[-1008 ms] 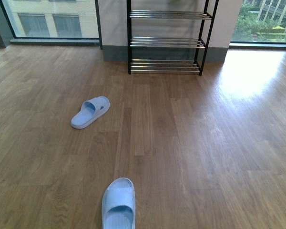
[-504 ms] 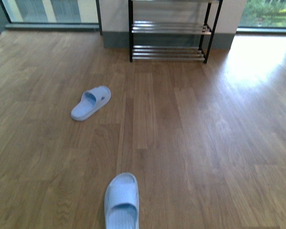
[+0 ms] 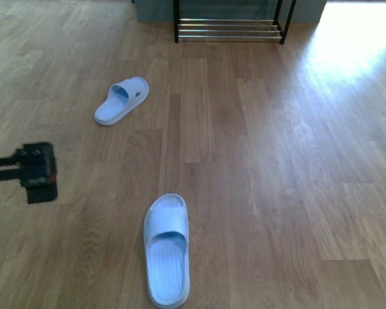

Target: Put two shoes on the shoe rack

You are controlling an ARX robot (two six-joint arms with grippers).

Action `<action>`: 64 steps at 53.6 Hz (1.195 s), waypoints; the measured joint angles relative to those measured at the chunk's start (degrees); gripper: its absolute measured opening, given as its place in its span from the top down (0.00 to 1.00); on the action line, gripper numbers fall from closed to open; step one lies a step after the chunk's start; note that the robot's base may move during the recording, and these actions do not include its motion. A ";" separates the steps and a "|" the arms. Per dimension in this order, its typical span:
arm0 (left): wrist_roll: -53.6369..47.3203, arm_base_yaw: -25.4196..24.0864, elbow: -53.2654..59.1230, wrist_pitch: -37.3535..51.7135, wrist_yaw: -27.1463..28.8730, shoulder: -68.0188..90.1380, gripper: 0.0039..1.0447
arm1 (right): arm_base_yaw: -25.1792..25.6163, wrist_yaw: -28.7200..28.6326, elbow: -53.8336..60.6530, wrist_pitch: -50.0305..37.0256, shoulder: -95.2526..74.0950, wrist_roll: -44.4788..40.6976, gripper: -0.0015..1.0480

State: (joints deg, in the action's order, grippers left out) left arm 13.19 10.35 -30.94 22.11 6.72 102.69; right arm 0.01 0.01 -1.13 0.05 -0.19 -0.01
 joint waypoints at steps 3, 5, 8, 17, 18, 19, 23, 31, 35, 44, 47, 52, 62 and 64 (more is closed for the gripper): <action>-1.90 0.46 -2.29 -0.90 -0.98 3.85 0.09 | 0.00 -0.02 0.00 0.00 0.00 0.00 0.09; -3.74 0.81 -4.70 -1.64 -0.76 7.48 0.09 | 0.00 0.00 0.00 0.00 0.00 0.00 0.09; -5.49 1.09 -7.26 -2.29 -0.81 10.99 0.09 | 0.00 -0.02 0.00 0.00 0.00 0.00 0.09; -10.14 1.66 -17.14 -5.46 -2.01 22.91 0.09 | 0.00 0.00 0.00 0.00 0.00 0.00 0.09; -10.51 1.70 -17.79 -5.62 -1.95 23.71 0.09 | 0.00 0.00 0.00 0.00 0.00 0.00 0.09; -10.97 1.88 -19.08 -5.81 -1.75 25.35 0.09 | 0.00 -0.02 0.00 0.00 0.00 0.00 0.09; -12.00 2.84 -24.02 -6.84 -3.28 31.52 0.09 | 0.00 0.00 0.00 0.00 0.00 0.00 0.09; -12.00 5.86 -32.52 -11.50 -10.12 40.81 0.09 | 0.00 -0.02 0.00 0.00 0.00 0.00 0.09; -12.57 8.04 -36.24 -12.31 -11.74 44.72 0.09 | 0.00 0.00 0.00 0.00 0.00 0.00 0.09; -16.15 9.64 -41.77 -14.53 -11.80 50.62 0.09 | 0.00 -0.02 0.00 0.00 0.00 0.00 0.09; -16.92 9.66 -42.95 -14.80 -11.39 51.93 0.09 | 0.00 -0.02 0.00 0.00 0.00 0.00 0.09; -18.32 9.92 -46.69 -15.43 -10.91 55.41 0.09 | 0.00 -0.02 0.00 0.00 0.00 0.00 0.09; -18.97 11.67 -52.02 -14.14 -10.99 60.67 0.09 | 0.00 0.00 0.00 0.00 0.00 0.00 0.09; -18.95 11.98 -52.37 -13.88 -11.02 61.29 0.09 | 0.00 0.00 0.00 0.00 0.00 0.00 0.09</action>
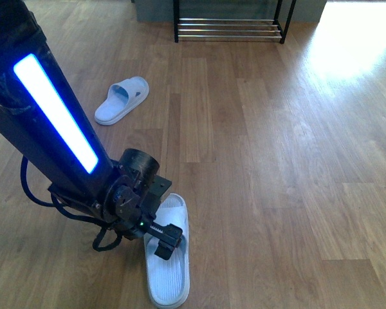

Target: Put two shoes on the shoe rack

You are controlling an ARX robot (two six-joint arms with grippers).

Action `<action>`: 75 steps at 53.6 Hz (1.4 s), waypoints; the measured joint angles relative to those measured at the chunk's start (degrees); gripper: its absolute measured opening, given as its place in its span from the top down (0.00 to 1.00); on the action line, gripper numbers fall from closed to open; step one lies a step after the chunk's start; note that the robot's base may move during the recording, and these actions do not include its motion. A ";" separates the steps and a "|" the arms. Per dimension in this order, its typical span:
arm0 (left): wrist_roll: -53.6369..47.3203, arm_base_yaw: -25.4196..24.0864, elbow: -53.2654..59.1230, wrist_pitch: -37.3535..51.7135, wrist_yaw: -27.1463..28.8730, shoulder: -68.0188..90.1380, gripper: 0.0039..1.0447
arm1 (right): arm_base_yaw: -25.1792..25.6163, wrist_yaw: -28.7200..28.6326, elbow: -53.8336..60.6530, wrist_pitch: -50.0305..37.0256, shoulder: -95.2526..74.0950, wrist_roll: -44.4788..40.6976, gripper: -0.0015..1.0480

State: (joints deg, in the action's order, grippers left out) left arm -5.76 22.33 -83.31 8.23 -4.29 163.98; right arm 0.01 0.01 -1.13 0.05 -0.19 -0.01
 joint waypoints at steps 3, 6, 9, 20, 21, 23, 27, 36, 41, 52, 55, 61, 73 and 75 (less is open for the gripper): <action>0.09 0.26 -0.50 0.17 -0.24 0.76 0.09 | 0.00 0.00 0.00 0.00 0.00 0.00 0.09; 0.33 0.57 -1.03 0.90 0.44 1.81 0.09 | 0.00 0.00 0.00 0.00 0.00 0.00 0.09; 0.48 0.81 -1.38 1.53 1.25 2.47 0.09 | 0.00 0.00 0.00 0.00 0.00 0.00 0.09; -1.77 0.37 -2.86 6.71 8.98 5.81 0.09 | 0.00 0.00 0.00 0.00 0.00 0.00 0.09; -1.86 0.28 -2.93 6.91 9.09 5.95 0.09 | 0.00 0.00 0.00 0.00 0.00 0.00 0.09; -2.21 0.04 -3.06 7.56 9.38 6.34 0.09 | 0.00 -0.02 0.00 0.00 0.00 0.00 0.09; -2.60 -0.61 -3.21 8.85 9.03 7.06 0.09 | 0.00 -0.02 0.00 0.00 0.00 0.00 0.09; -2.08 -1.29 -4.02 12.13 13.79 7.72 0.30 | 0.00 0.00 0.00 0.00 0.00 0.00 0.09; -1.49 -2.40 -4.11 13.25 16.61 7.72 0.49 | 0.00 0.00 0.00 0.00 0.00 0.00 0.09; -0.37 -3.39 -3.89 11.52 20.41 7.67 0.82 | 0.00 0.00 0.00 0.00 0.00 0.00 0.09; -0.35 -3.37 -3.87 11.52 20.52 7.67 0.93 | 0.00 -0.02 0.00 0.00 0.00 0.00 0.09; -0.20 -3.39 -3.87 11.52 20.83 7.67 0.98 | 0.00 -0.02 0.00 0.00 0.00 0.00 0.09; -0.20 -3.39 -3.87 11.52 20.83 7.67 0.98 | 0.00 -0.02 0.00 0.00 0.00 0.00 0.09; -0.20 -3.39 -3.87 11.52 20.83 7.67 0.98 | 0.00 0.00 0.00 0.00 0.00 0.00 0.09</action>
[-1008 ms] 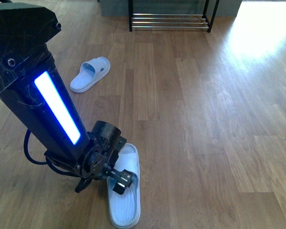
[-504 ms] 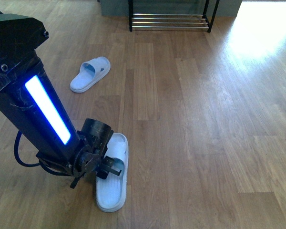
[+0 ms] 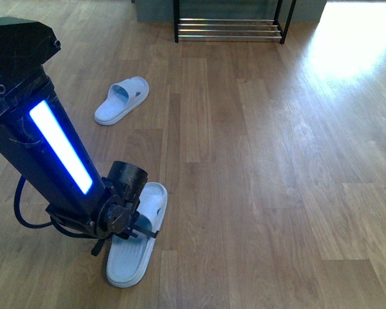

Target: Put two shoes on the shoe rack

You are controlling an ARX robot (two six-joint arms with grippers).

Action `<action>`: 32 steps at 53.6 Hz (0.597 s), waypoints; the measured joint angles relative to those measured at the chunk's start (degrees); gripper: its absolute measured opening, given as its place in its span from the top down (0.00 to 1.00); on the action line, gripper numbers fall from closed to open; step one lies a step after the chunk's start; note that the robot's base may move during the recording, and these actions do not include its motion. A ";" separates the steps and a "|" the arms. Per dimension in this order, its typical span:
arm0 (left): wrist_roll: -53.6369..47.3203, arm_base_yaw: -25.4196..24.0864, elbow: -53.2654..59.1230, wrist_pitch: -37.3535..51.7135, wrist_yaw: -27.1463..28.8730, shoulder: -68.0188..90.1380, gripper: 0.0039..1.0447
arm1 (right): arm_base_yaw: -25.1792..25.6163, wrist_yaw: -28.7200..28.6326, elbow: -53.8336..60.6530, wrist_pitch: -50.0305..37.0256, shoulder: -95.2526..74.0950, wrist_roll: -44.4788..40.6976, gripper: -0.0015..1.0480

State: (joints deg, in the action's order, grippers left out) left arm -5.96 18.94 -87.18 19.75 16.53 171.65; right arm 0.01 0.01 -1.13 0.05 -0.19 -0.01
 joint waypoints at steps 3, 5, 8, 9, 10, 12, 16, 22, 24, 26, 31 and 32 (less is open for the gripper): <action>0.00 0.00 0.00 0.00 0.00 0.00 0.98 | 0.00 0.00 0.00 0.00 0.00 0.00 0.09; 0.00 0.00 0.00 0.00 0.00 0.00 0.98 | 0.00 0.00 0.00 0.00 0.00 0.00 0.09; 0.00 0.00 0.00 0.00 0.00 0.00 0.98 | 0.00 -0.02 0.00 0.00 0.00 0.00 0.09; 0.00 0.00 0.00 0.00 0.00 0.00 0.98 | 0.00 -0.02 0.00 0.02 0.00 0.00 0.09; 0.00 0.00 0.00 0.00 0.00 0.00 0.98 | 0.00 0.00 0.00 0.02 0.00 0.00 0.09; 0.00 0.00 0.00 0.00 0.00 0.00 0.98 | 0.00 0.00 0.00 0.00 0.00 0.00 0.09; 0.00 0.00 0.00 0.00 0.00 0.00 0.98 | 0.00 -0.02 0.00 0.00 0.00 0.00 0.09; 0.00 0.00 0.00 0.00 0.00 0.00 0.98 | 0.00 -0.02 0.00 0.00 0.00 0.00 0.09; 0.00 0.00 0.00 0.00 0.00 0.00 0.98 | 0.00 -0.02 0.00 0.00 0.00 0.00 0.09; 0.00 0.00 0.00 0.00 0.00 0.00 0.98 | 0.00 0.00 0.00 0.00 0.00 0.00 0.09; 0.00 0.00 0.00 0.00 0.00 0.00 0.98 | 0.00 0.00 0.00 0.00 0.00 0.00 0.09; 0.00 0.00 0.00 0.00 0.00 0.00 0.98 | 0.00 0.00 0.00 0.00 0.00 0.00 0.09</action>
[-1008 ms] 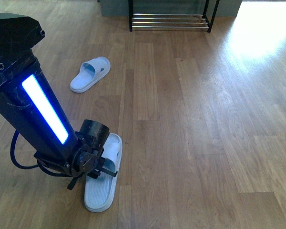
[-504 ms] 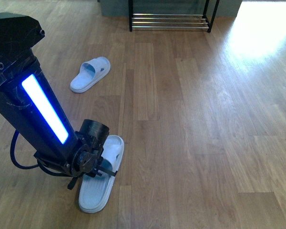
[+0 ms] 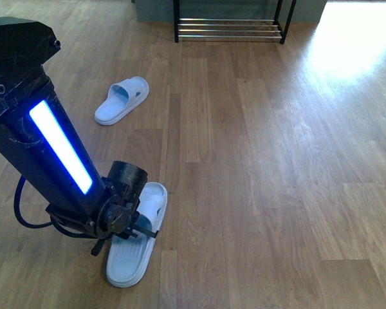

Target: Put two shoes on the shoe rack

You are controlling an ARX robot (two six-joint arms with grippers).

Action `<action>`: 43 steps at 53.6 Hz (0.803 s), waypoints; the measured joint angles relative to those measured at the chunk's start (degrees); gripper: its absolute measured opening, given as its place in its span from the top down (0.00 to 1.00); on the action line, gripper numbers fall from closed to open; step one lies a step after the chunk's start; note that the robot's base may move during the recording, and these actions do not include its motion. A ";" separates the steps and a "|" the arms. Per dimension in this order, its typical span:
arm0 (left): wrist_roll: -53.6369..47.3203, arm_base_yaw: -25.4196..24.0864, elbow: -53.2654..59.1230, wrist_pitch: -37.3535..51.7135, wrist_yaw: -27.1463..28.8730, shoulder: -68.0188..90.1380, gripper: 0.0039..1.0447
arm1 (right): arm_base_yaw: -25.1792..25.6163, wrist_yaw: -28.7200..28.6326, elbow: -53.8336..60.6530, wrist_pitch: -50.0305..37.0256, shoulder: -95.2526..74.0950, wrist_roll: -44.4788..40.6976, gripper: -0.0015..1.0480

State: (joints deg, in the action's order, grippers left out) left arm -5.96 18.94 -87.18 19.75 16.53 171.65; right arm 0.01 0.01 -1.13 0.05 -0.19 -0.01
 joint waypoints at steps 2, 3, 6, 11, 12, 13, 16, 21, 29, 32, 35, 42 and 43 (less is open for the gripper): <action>0.00 0.00 0.00 0.00 0.00 0.00 0.98 | 0.00 -0.02 0.00 0.00 0.00 0.00 0.09; 0.00 0.00 0.00 0.00 0.00 0.00 0.98 | 0.00 0.00 0.00 0.00 0.00 0.00 0.09; 0.00 0.00 0.00 0.00 0.00 0.00 0.98 | 0.00 -0.02 0.00 0.00 0.00 0.00 0.09; 0.00 0.00 0.00 0.00 0.00 0.00 0.98 | 0.00 0.00 0.00 0.00 0.00 0.00 0.09; 0.00 0.00 0.00 0.00 0.00 0.00 0.98 | 0.00 0.00 0.00 0.00 0.00 0.00 0.09; 0.00 0.00 0.00 0.00 0.00 0.00 0.98 | 0.00 0.00 0.00 0.00 0.00 0.00 0.09; 0.00 0.00 0.00 0.00 0.00 0.00 0.98 | 0.00 0.00 0.00 0.00 0.00 0.00 0.09; 0.00 0.00 0.00 0.00 0.00 0.00 0.98 | 0.00 -0.02 0.00 0.00 0.00 0.00 0.09; 0.00 0.00 0.00 0.00 0.00 0.00 0.98 | 0.00 -0.02 0.00 0.00 0.00 0.00 0.09; 0.00 0.00 0.00 0.00 0.00 0.00 0.98 | 0.00 -0.02 0.00 0.00 0.00 0.00 0.09; 0.00 0.00 0.00 0.00 0.00 0.00 0.98 | 0.00 0.00 0.00 0.00 0.00 0.00 0.09; 5.97 0.13 -5.46 -14.97 4.57 0.09 0.98 | 0.00 -0.02 0.00 0.00 0.00 0.00 0.09; 7.08 0.13 -6.05 -16.63 5.07 0.09 0.98 | 0.00 -0.02 0.00 0.00 0.00 0.00 0.09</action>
State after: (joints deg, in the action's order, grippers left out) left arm 1.13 19.07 -93.23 3.11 21.61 171.74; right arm 0.01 -0.01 -1.13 0.05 -0.19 -0.01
